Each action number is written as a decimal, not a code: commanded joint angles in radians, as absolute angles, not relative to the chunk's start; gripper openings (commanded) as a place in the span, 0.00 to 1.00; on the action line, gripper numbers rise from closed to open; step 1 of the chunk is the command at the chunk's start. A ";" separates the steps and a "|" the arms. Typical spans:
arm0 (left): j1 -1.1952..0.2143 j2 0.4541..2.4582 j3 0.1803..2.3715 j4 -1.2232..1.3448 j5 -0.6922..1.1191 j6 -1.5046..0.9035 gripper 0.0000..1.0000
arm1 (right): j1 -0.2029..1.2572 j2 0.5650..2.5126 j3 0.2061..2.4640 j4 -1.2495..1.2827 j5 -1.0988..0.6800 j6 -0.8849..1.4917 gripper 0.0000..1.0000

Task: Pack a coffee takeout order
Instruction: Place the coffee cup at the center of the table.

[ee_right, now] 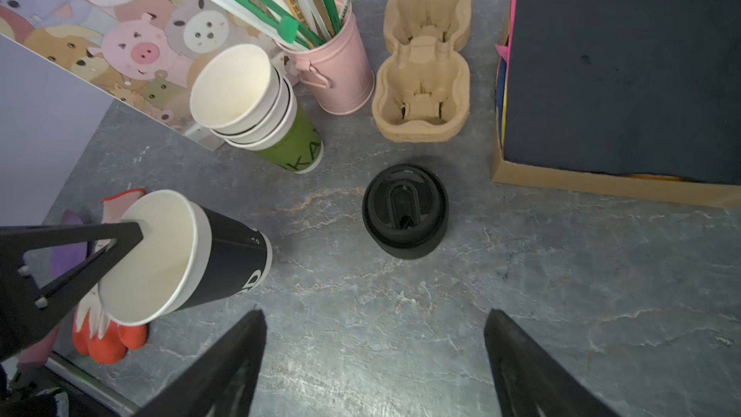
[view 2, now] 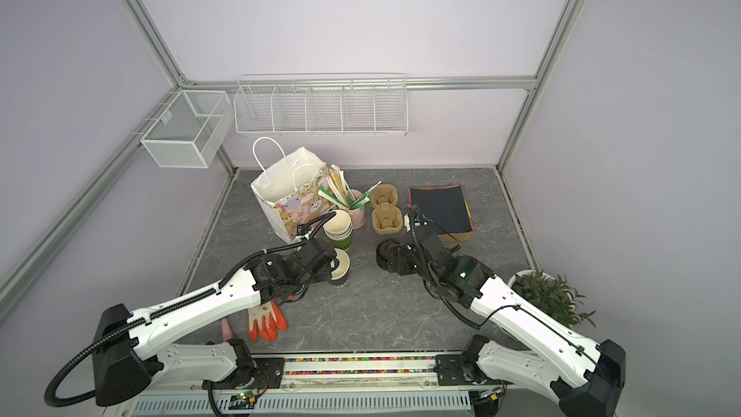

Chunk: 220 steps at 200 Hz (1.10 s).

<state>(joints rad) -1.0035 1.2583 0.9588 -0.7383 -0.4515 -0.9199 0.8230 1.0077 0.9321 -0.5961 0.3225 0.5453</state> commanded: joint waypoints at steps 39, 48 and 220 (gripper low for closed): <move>-1.046 1.312 0.897 -0.642 -0.456 -1.012 0.00 | 0.830 0.982 0.841 -0.638 0.355 0.540 0.88; -1.048 1.325 0.893 -0.636 -0.457 -1.016 0.00 | 0.830 0.996 0.841 -0.638 0.348 0.540 0.88; -1.051 1.242 0.984 -0.752 -0.519 -0.955 0.44 | 0.813 1.432 1.088 -0.672 0.291 0.490 0.89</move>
